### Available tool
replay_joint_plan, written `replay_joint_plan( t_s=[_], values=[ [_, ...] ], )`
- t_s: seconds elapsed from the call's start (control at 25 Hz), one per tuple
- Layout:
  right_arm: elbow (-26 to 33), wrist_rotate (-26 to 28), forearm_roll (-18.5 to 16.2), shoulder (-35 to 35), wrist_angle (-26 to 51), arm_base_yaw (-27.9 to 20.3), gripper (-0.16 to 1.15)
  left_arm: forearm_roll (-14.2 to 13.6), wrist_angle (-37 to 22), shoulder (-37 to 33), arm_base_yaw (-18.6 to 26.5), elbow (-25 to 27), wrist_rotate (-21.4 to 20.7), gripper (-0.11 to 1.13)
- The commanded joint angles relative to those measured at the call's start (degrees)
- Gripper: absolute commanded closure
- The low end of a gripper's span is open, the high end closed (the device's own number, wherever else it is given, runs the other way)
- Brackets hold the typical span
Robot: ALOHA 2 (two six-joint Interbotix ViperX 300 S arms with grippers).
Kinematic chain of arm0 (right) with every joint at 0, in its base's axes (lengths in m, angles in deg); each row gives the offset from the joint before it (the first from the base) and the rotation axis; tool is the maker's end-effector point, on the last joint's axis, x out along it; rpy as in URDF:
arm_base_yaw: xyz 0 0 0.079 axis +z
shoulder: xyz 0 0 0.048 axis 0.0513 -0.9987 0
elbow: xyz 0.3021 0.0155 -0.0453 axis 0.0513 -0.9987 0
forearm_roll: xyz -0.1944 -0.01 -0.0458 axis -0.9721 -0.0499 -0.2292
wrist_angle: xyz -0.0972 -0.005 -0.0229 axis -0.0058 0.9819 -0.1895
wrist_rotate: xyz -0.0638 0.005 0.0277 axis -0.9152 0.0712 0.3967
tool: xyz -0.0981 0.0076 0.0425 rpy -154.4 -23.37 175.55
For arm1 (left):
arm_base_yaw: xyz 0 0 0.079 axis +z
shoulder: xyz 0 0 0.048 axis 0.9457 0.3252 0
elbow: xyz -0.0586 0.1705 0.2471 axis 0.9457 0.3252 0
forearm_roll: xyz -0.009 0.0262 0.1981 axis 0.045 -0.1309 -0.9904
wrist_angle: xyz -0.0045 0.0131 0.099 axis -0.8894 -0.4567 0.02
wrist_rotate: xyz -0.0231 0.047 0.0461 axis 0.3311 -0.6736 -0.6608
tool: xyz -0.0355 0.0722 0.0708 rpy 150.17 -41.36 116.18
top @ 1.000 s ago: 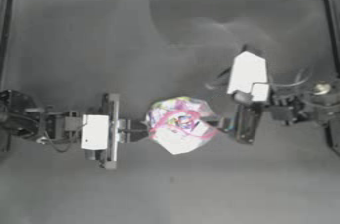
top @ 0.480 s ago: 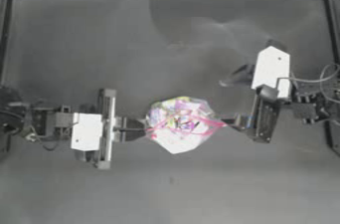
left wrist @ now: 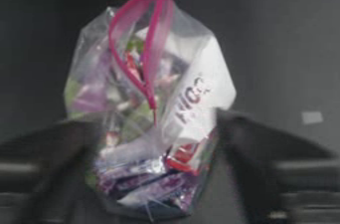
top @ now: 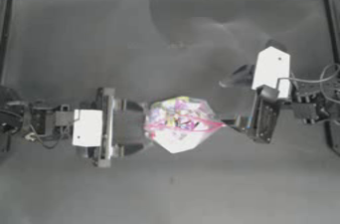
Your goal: Put candy in bag
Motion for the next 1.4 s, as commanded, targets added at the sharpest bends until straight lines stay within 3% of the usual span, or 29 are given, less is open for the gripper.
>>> replay_joint_plan(
  t_s=[0.04, 0.36, 0.84, 1.12, 1.4],
  values=[
    [0.62, -0.09, -0.26, 1.05, -0.26, 0.09, -0.03, 0.79, 0.18, -2.81, 0.18, -0.62, -0.09, -0.02],
    [0.62, -0.88, -0.26, 1.05, -0.26, 0.09, -0.03, 0.79, -2.72, -6.06, 1.32, 0.18, -0.18, 0.01],
    [-2.11, -0.97, -0.26, 4.92, -1.14, 0.18, -0.03, 0.88, -11.25, -17.14, 3.08, 3.08, -0.18, 0.02],
    [-5.19, -0.97, -2.55, 7.38, -3.96, 0.35, -0.03, 3.08, -16.96, -23.64, 4.13, 5.10, -0.18, 0.03],
    [-7.38, -0.97, -2.81, 10.02, -4.13, 0.35, -0.03, 3.52, -20.74, -29.53, 4.31, 6.59, -0.18, 0.04]
  ],
)
